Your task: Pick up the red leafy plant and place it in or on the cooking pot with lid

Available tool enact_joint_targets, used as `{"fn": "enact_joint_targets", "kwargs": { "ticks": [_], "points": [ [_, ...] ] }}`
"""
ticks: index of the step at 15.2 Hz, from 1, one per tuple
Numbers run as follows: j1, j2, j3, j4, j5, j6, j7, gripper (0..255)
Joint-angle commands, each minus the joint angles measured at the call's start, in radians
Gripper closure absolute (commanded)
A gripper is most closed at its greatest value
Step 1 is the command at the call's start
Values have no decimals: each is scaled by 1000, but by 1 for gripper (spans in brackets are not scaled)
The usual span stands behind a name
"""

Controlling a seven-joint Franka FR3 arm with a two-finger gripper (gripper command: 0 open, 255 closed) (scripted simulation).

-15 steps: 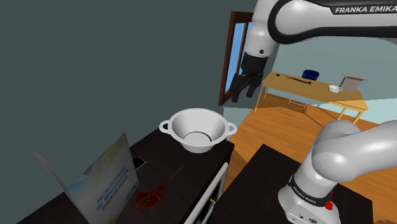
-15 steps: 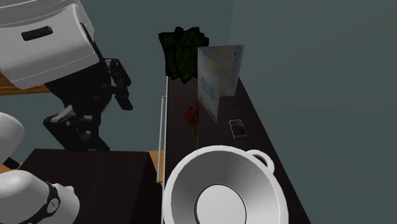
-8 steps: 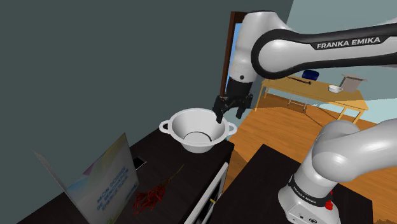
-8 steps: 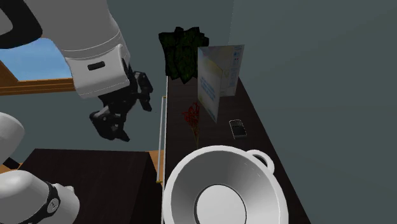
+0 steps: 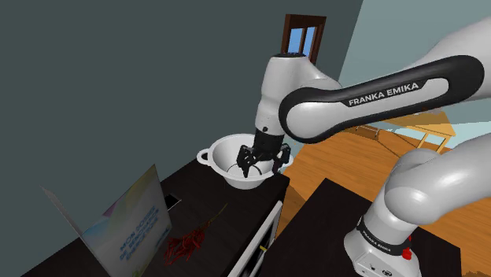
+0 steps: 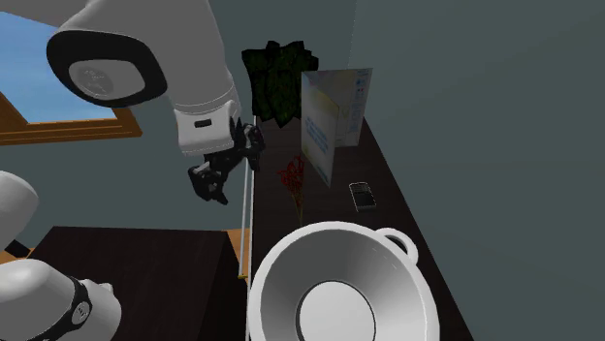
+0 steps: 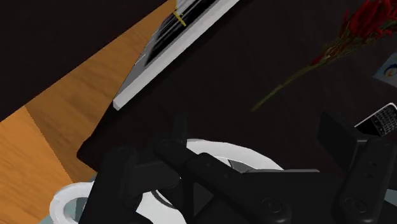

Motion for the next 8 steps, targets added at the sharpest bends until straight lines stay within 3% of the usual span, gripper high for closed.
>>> {"fn": "enact_joint_targets", "kwargs": {
  "ticks": [1, 5, 8],
  "points": [
    [-17, 65, 68, 8, 12, 68, 94, 0],
    [-92, 230, 211, 54, -22, 204, 291, 0],
    [-181, 380, 332, 103, -124, 301, 480, 0]
  ]
}}
